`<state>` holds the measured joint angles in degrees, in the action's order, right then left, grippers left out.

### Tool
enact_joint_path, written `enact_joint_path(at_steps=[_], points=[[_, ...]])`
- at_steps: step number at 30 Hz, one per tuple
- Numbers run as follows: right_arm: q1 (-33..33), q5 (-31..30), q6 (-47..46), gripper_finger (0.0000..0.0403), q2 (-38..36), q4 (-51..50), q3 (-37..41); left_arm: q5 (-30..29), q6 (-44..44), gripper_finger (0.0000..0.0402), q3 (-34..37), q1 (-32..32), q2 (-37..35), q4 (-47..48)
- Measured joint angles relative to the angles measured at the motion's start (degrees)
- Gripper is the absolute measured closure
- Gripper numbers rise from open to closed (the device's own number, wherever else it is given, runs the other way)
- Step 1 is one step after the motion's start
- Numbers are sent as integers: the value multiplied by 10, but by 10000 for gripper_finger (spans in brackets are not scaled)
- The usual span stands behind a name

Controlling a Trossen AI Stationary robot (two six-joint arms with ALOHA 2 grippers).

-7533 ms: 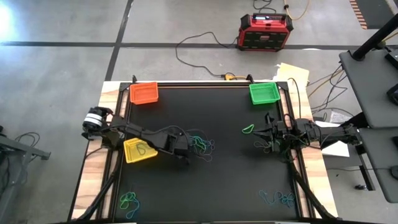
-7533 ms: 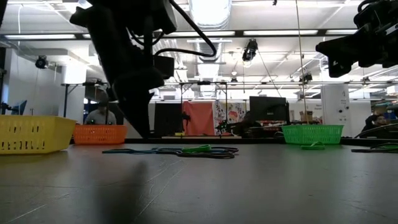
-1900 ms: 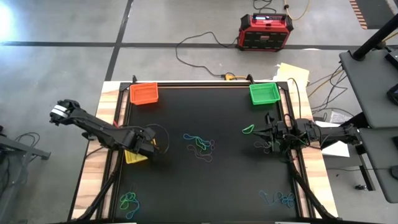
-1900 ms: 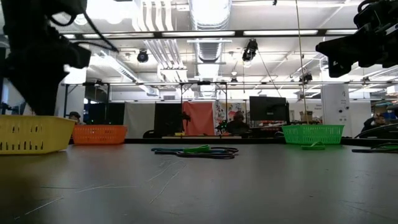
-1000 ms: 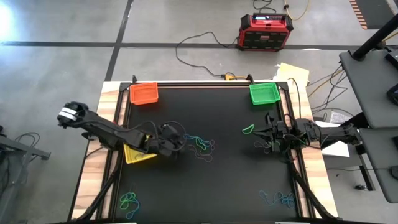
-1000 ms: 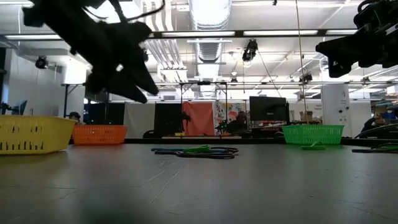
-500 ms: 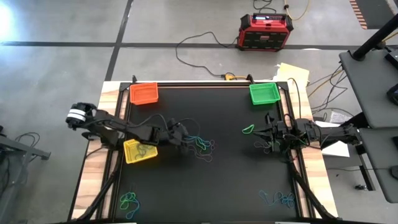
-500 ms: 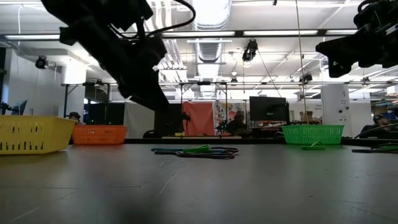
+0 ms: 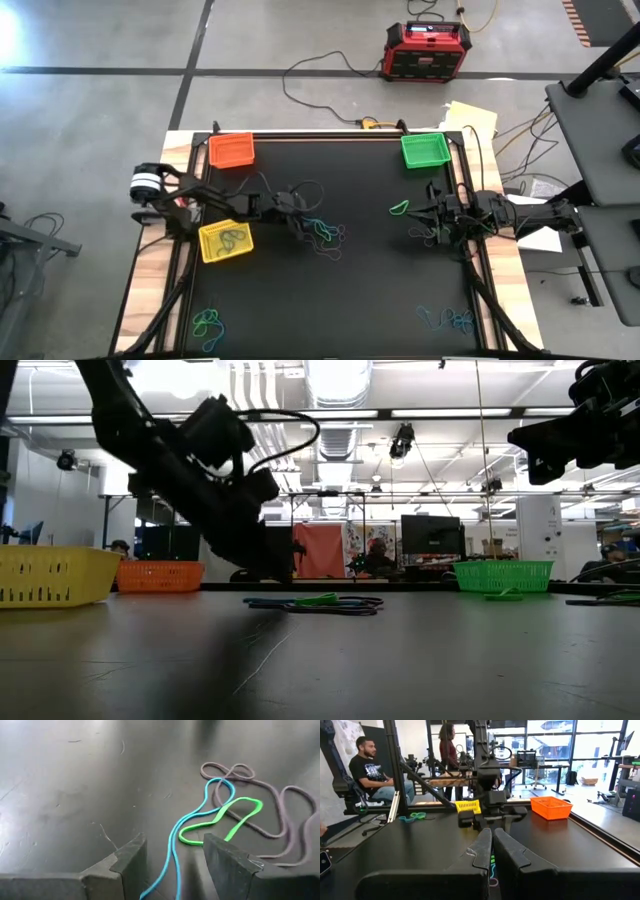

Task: Sort rubber bands into baskets
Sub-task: Put the blue rubber band into the yellow bin

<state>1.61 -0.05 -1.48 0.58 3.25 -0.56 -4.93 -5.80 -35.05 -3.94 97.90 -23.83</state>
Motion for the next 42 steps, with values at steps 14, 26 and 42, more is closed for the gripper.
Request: enact_joint_path(at_steps=[14, 26, 42], points=[[0, 0, 0, 394, 0, 0, 0, 23, -18, 287, 38, -19, 99, -138], [0, 0, 0, 394, 0, 0, 0, 24, 53, 394, 45, -15, 114, -158], [0, 0, 0, 394, 0, 0, 0, 33, 5, 401, 47, 1, 76, -99]])
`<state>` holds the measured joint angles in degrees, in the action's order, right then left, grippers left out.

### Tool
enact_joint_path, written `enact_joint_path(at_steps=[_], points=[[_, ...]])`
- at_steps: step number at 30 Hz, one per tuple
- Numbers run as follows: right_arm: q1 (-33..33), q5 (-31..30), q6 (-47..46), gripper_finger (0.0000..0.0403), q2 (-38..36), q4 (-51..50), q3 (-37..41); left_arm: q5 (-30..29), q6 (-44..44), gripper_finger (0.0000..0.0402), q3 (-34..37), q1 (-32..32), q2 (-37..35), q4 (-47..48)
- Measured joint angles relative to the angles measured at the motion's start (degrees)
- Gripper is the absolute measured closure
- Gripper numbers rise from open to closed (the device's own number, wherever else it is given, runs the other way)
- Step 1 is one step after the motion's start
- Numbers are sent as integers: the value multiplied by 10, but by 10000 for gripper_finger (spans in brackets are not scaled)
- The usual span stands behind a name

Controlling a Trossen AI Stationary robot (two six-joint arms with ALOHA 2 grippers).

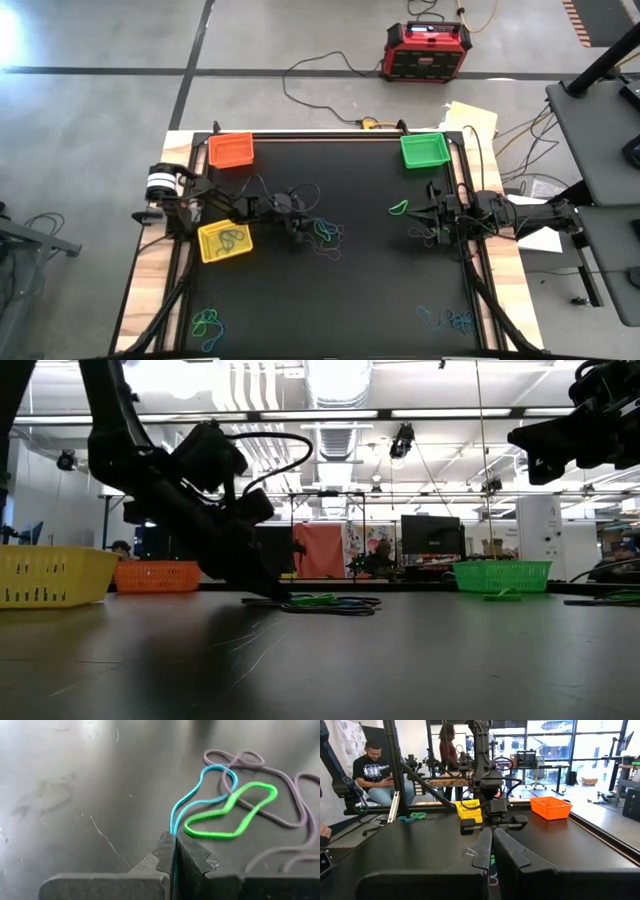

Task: Sort rubber bands into baskets
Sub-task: Put the blue rubber band into the yellow bin

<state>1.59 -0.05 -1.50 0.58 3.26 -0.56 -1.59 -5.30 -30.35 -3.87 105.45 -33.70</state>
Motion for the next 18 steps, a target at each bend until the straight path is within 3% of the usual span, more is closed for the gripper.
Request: enact_joint_path(at_steps=[18], points=[[0, 0, -15, 394, 0, 0, 0, -48, -16, 401, 7, 11, -150, 242]])
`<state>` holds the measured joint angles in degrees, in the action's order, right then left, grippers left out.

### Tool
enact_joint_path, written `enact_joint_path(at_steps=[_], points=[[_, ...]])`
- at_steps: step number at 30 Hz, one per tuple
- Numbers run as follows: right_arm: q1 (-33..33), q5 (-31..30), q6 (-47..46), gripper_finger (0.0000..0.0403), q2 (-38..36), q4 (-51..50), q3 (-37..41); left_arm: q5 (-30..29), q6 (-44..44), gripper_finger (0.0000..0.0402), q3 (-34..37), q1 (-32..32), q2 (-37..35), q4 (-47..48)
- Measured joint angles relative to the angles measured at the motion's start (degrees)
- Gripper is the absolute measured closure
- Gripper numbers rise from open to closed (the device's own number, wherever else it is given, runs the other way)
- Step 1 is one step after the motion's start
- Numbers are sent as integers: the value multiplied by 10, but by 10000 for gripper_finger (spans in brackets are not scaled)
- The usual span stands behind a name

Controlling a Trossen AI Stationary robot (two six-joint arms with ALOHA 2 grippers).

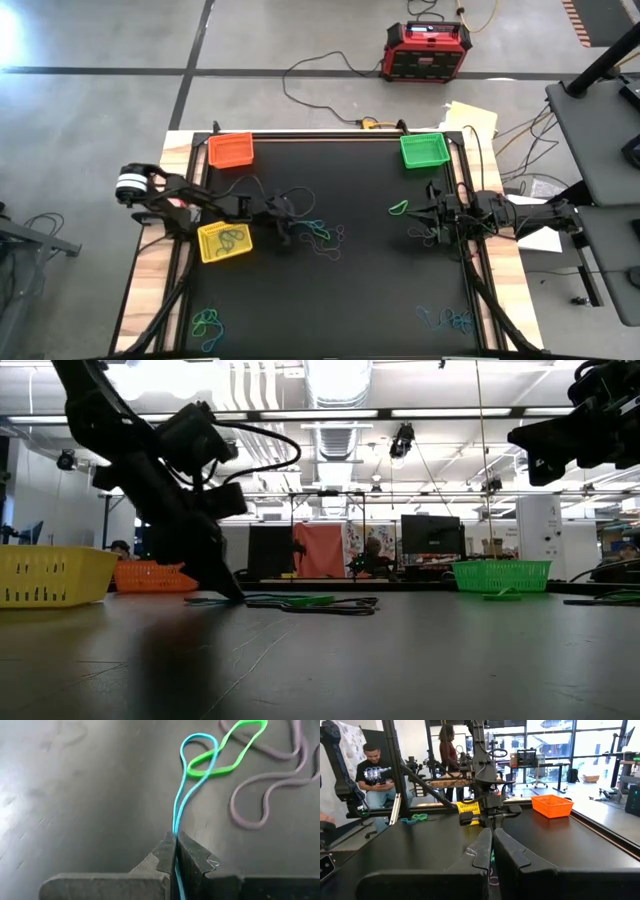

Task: Sort rubber bands into baskets
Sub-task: Put the blue rubber band into the yellow bin

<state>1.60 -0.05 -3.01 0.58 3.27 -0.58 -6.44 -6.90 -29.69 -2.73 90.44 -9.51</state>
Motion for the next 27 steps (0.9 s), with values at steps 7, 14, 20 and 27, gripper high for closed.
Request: enact_joint_path(at_steps=[7, 14, 20, 27], points=[[0, 0, 0, 394, 0, 2, 0, -36, -31, 401, 0, 4, -48, 101], [0, 0, -53, 394, 0, 36, 0, -39, -53, 401, -1, 13, -53, 124], [0, 0, -108, 394, 0, 111, 0, -29, -57, 399, -19, 13, -53, 154], [1, 3, -99, 394, 0, 121, 0, -16, -57, 352, -50, 13, -53, 211]])
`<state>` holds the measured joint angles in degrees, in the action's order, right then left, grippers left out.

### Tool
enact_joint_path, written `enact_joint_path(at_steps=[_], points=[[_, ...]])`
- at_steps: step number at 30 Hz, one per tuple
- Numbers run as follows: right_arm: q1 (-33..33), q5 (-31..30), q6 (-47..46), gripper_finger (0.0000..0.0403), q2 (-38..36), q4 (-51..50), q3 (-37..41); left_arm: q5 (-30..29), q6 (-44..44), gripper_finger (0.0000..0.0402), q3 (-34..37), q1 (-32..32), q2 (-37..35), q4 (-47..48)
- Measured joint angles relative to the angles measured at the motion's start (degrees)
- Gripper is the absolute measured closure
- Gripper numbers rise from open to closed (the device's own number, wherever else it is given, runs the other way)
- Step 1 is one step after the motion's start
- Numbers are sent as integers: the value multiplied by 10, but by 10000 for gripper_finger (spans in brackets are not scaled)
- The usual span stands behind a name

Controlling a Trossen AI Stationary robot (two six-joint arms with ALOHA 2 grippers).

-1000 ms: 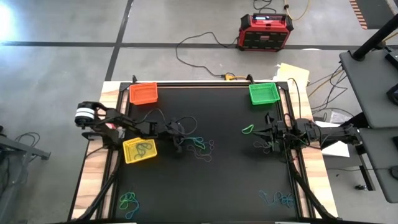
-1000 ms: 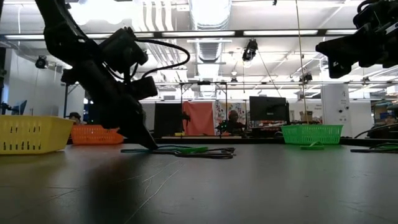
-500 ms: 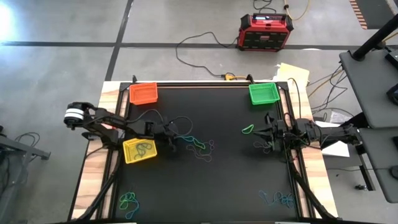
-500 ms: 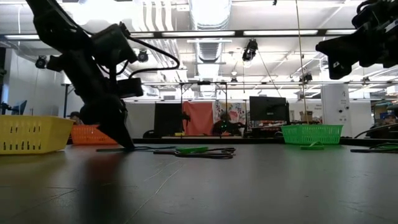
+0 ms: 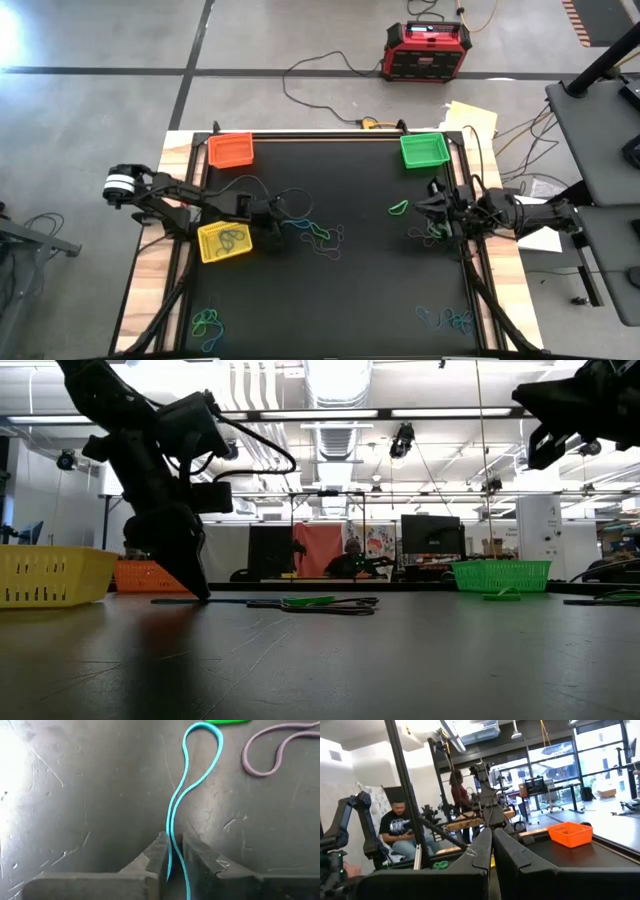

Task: Sort rubber bands into baskets
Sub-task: Put the blue rubber band into the yellow bin

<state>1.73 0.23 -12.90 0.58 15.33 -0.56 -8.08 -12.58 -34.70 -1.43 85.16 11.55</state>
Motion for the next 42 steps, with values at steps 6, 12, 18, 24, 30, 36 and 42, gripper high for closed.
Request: enact_joint_path(at_steps=[6, 12, 18, 24, 30, 36, 42], points=[[2, 14, 12, 392, 0, -2, 0, -37, 0, 302, 4, 0, 0, -16], [2, 14, 9, 377, 0, -2, 0, -30, -15, 284, 31, 0, 0, -79], [2, 14, 9, 369, 0, -2, 0, -30, -14, 304, 91, 0, 0, -196], [1, 13, 9, 369, 0, -2, 0, -35, -28, 359, 133, 0, -3, -248], [1, 13, 9, 369, 0, 0, 0, -37, -32, 396, 141, -1, -3, -245], [1, 13, 10, 369, 0, 0, 0, -40, -18, 401, 134, 0, -2, -236], [1, 13, 10, 369, 0, 0, 0, -41, 7, 401, 91, 0, 0, -202]])
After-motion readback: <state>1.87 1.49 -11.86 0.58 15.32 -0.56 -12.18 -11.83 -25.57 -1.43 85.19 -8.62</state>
